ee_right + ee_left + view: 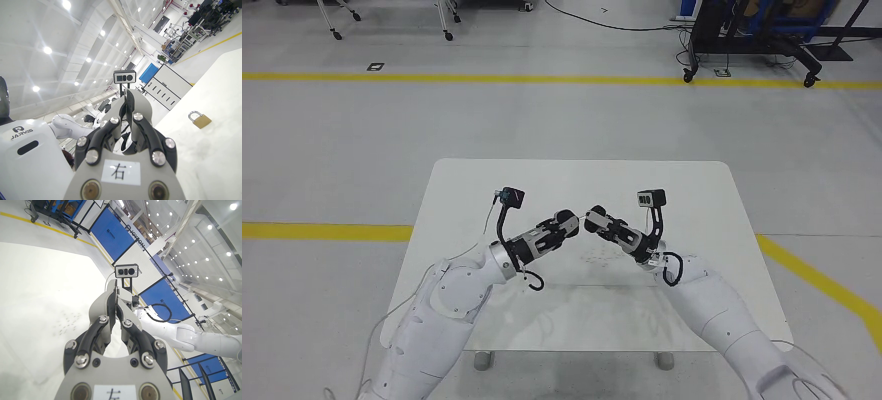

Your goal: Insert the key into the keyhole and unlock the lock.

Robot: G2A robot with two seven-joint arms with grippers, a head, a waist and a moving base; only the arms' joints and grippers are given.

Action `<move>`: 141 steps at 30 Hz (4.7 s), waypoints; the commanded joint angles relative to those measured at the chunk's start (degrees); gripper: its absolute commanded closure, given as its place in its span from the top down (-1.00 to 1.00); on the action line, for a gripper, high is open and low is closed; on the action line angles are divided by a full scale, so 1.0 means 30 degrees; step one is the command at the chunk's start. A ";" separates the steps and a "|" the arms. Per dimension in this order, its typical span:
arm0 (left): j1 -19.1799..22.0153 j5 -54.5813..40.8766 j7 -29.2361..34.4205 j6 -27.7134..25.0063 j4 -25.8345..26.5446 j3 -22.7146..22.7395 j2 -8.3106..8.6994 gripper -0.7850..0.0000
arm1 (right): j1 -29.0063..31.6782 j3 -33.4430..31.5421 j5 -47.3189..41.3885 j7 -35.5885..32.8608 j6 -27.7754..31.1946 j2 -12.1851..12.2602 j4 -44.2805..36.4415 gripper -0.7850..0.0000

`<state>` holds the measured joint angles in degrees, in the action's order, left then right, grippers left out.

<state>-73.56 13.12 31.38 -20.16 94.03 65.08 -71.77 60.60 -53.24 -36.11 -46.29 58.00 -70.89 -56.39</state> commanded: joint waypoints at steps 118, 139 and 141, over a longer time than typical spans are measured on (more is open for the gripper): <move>-0.0296 0.5510 0.5224 -0.1059 0.2603 0.1275 0.1903 1.00 | -0.0428 0.1912 0.6224 0.0110 0.0000 0.6228 -0.5399 -1.00; -0.0641 1.5131 0.7146 0.3048 0.1359 0.1618 0.2466 -0.01 | -0.0428 0.1912 0.6224 0.0110 0.0000 0.6228 -0.5399 -1.00; -0.0473 1.5233 0.6825 0.3460 0.0952 0.1536 0.2426 -0.15 | -0.0428 0.1912 0.6224 0.0110 0.0000 0.6228 -0.5399 -1.00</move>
<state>-75.20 58.53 52.27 -10.41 97.55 69.87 -64.44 59.31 -47.50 -17.43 -45.96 58.00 -52.20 -72.59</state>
